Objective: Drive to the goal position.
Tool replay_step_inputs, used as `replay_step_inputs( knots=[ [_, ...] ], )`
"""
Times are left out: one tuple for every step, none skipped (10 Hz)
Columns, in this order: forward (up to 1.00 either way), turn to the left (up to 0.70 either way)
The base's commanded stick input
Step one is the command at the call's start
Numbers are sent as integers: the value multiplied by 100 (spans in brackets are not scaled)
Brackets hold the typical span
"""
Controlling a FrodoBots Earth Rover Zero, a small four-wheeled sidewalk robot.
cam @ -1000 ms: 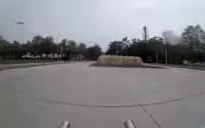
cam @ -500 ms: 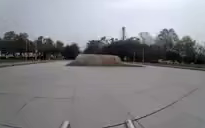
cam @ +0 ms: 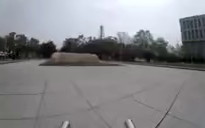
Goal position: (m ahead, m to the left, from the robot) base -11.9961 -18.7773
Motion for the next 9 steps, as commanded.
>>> replay_step_inputs(
  knots=[
    [100, -40],
    [100, -40],
    [100, 7],
    [100, 5],
    [100, 4],
    [100, 5],
    [100, 9],
    [100, -26],
    [100, -40]
  ],
)
